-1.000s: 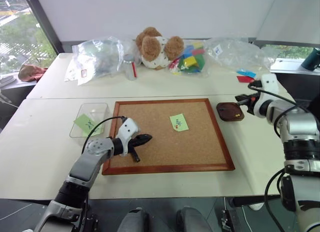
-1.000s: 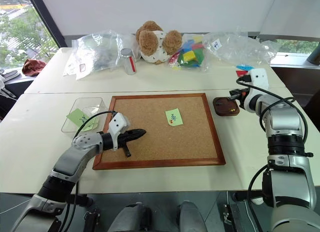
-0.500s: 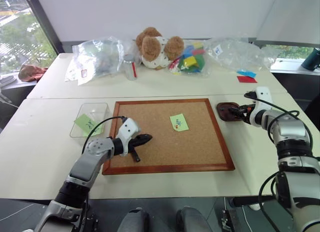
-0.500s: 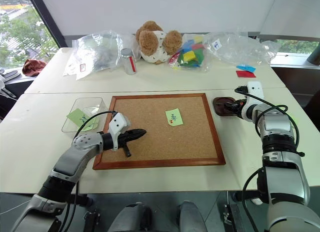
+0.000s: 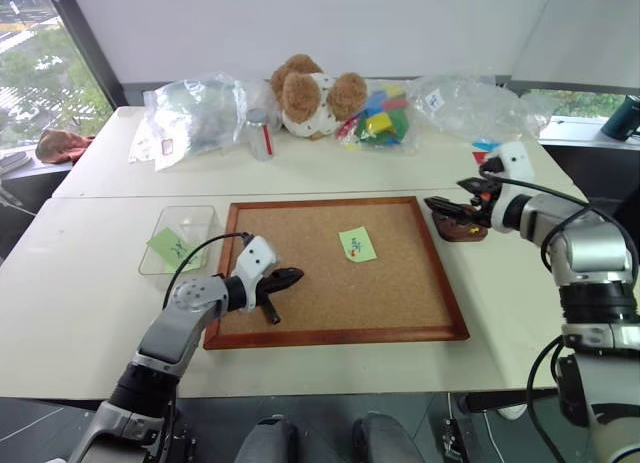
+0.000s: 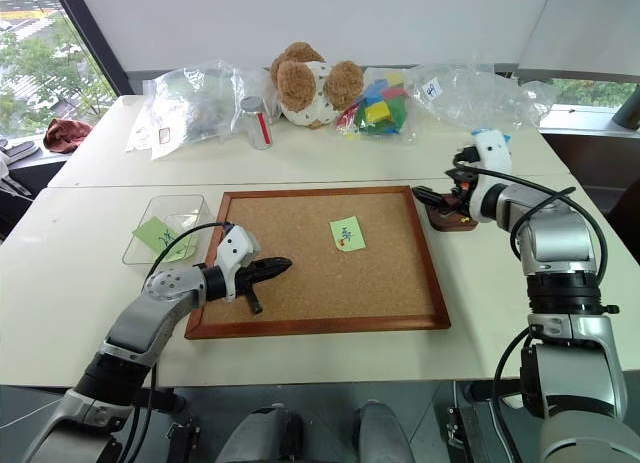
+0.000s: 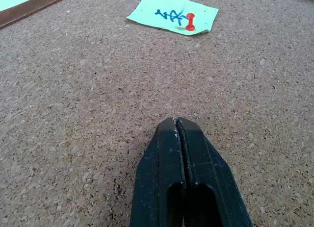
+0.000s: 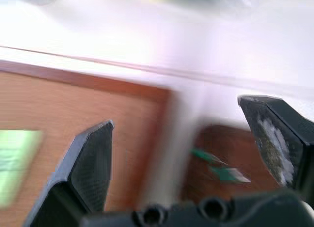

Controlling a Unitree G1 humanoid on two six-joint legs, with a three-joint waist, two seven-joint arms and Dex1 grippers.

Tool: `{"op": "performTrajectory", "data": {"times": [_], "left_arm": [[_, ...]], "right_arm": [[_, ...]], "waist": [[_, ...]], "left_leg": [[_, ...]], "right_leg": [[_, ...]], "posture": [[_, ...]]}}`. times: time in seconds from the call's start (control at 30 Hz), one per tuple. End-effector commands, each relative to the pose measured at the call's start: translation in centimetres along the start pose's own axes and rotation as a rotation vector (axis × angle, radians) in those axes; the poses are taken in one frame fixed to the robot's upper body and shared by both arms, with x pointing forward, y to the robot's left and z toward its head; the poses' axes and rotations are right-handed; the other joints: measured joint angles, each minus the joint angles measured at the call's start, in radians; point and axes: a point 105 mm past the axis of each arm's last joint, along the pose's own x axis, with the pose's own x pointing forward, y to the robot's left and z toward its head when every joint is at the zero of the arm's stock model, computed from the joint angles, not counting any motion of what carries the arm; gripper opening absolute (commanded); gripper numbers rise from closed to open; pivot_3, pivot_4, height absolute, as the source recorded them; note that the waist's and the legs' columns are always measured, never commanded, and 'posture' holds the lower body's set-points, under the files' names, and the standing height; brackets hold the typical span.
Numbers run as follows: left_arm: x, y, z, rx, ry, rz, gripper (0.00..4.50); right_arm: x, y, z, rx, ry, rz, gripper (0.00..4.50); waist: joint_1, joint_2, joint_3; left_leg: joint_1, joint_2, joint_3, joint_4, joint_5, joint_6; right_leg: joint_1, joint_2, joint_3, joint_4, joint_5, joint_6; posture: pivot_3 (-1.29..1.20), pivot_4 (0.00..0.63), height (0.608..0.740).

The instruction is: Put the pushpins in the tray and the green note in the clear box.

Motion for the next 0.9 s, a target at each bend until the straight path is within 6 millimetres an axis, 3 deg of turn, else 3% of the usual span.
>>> {"op": "performTrajectory", "data": {"times": [0.03,0.23,0.33,0.43,0.9], "left_arm": [[0.0,-0.3,-2.6,-0.051,0.095,-0.008,0.00],[0.1,-0.2,-2.4,-0.048,0.092,-0.010,0.00],[0.1,-0.2,-2.4,-0.048,0.092,-0.011,0.00],[0.1,-0.2,-2.4,-0.048,0.092,-0.008,0.00],[0.0,-0.3,-2.5,-0.052,0.089,0.003,0.00]], "right_arm": [[0.6,4.4,1.6,-0.082,-0.038,0.143,4.44],[2.3,9.2,0.1,-0.101,-0.021,0.270,4.44],[2.9,11.0,-1.1,-0.103,-0.007,0.321,3.54],[3.5,11.8,-1.8,-0.104,0.010,0.335,2.09],[5.2,11.8,-3.7,-0.062,0.050,0.303,2.09]], "waist": [[0.000,0.000,0.000],[0.001,0.000,0.000],[0.001,0.000,0.000],[0.000,0.000,0.000],[0.000,0.000,0.000]], "left_leg": [[0.000,0.000,0.000,0.000,0.000,0.000],[0.000,0.000,0.000,0.000,0.000,0.000],[0.000,0.000,0.000,0.000,0.000,0.000],[0.000,0.000,0.000,0.000,0.000,0.000],[0.000,0.000,0.000,0.000,0.000,0.000]], "right_leg": [[0.000,0.000,0.000,0.000,0.000,0.000],[0.000,0.000,0.000,0.000,0.000,0.000],[0.000,0.000,0.000,0.000,0.000,0.000],[0.000,0.000,0.000,0.000,0.000,0.000],[0.000,0.000,0.000,0.000,0.000,0.000]], "posture": [[0.00,0.150,0.740],[0.00,0.150,0.740],[0.00,0.150,0.740],[0.00,0.150,0.740],[0.00,0.150,0.740]]}}
